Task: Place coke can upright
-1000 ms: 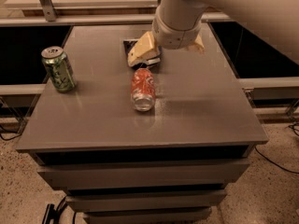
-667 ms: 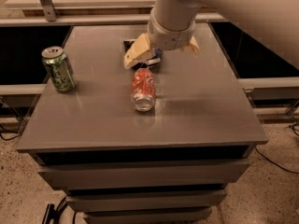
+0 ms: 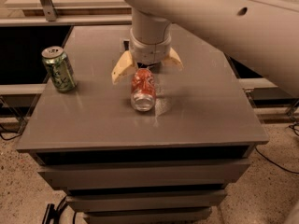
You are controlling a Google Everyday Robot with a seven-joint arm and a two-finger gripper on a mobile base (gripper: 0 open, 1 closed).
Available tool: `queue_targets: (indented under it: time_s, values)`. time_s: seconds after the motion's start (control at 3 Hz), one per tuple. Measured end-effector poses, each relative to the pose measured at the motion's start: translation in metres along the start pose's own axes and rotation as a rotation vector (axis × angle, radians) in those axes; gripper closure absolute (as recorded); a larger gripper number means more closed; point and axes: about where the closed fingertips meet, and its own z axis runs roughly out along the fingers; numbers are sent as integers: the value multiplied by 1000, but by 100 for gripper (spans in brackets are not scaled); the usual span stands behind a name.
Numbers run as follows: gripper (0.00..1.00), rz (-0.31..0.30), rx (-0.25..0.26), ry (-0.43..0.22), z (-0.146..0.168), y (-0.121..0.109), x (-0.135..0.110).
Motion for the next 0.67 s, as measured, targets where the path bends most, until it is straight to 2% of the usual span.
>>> queue_targets:
  time_s: [0.33,0.67]
  values:
    - [0,34,2,50,22,13,4]
    - [0,97,-27,59,36,20,10]
